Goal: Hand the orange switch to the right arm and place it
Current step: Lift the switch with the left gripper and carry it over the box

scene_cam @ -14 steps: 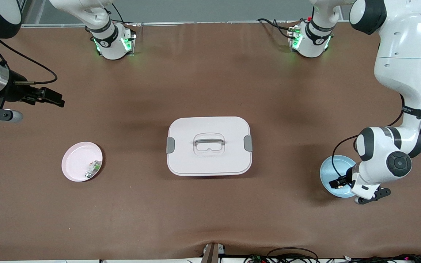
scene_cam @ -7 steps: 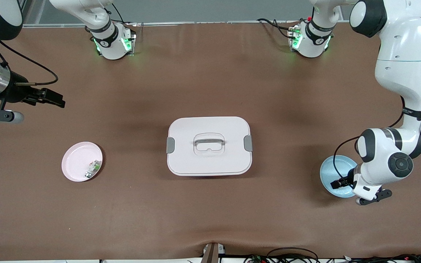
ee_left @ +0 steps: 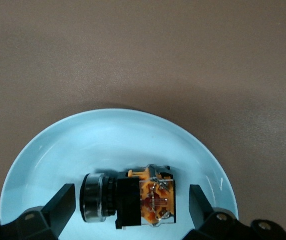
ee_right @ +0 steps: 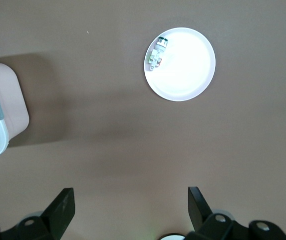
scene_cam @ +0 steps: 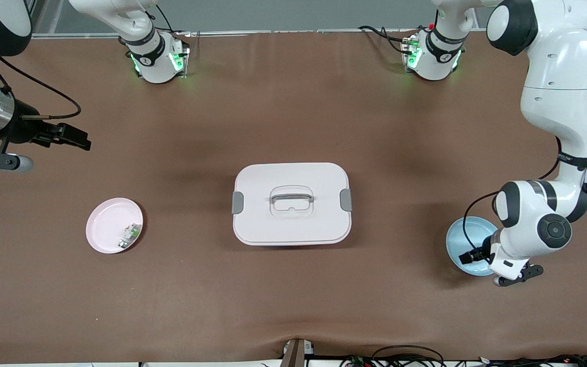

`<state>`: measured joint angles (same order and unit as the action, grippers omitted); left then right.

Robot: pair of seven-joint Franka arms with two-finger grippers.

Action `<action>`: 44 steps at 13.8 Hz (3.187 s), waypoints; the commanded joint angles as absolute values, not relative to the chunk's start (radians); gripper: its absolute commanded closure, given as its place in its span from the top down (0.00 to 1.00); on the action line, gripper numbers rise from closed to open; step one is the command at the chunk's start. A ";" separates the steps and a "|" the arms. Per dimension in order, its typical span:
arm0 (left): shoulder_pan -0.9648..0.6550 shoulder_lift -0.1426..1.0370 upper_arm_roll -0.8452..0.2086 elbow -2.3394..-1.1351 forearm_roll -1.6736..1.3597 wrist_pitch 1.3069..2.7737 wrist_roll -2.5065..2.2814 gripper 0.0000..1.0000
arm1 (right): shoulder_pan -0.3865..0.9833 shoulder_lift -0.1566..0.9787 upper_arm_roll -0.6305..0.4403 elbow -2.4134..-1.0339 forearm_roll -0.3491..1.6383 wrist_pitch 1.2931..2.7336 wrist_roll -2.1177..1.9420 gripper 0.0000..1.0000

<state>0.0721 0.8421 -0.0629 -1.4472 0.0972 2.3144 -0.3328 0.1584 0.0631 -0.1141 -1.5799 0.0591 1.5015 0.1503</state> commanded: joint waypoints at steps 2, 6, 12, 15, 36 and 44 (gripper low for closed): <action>0.074 0.856 -0.063 -1.425 0.120 2.321 -0.325 1.00 | 0.169 0.069 -0.120 -1.569 0.071 1.500 0.170 1.00; 0.075 0.857 -0.063 -1.427 0.121 2.321 -0.325 0.86 | 0.169 0.069 -0.120 -1.569 0.071 1.500 0.169 1.00; 0.074 0.854 -0.063 -1.427 0.120 2.319 -0.333 0.23 | 0.164 0.071 -0.121 -1.595 0.142 1.520 0.173 1.00; 0.077 0.818 -0.064 -1.430 0.121 2.303 -0.334 0.00 | 0.143 0.066 -0.123 -1.638 0.212 1.537 0.173 1.00; 0.071 0.518 -0.480 -1.425 -0.388 1.888 -1.021 0.00 | 0.166 -0.018 -0.120 -1.930 0.665 1.787 0.186 1.00; 0.014 0.543 -0.618 -1.385 -0.525 1.911 -1.526 0.00 | 0.345 -0.060 -0.120 -1.934 0.761 1.951 0.415 1.00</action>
<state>0.0285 0.5372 -0.6155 -1.3964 -0.4903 1.9060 -1.4363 0.2895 -0.0070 -0.1130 -1.9070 0.7436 1.9057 0.3298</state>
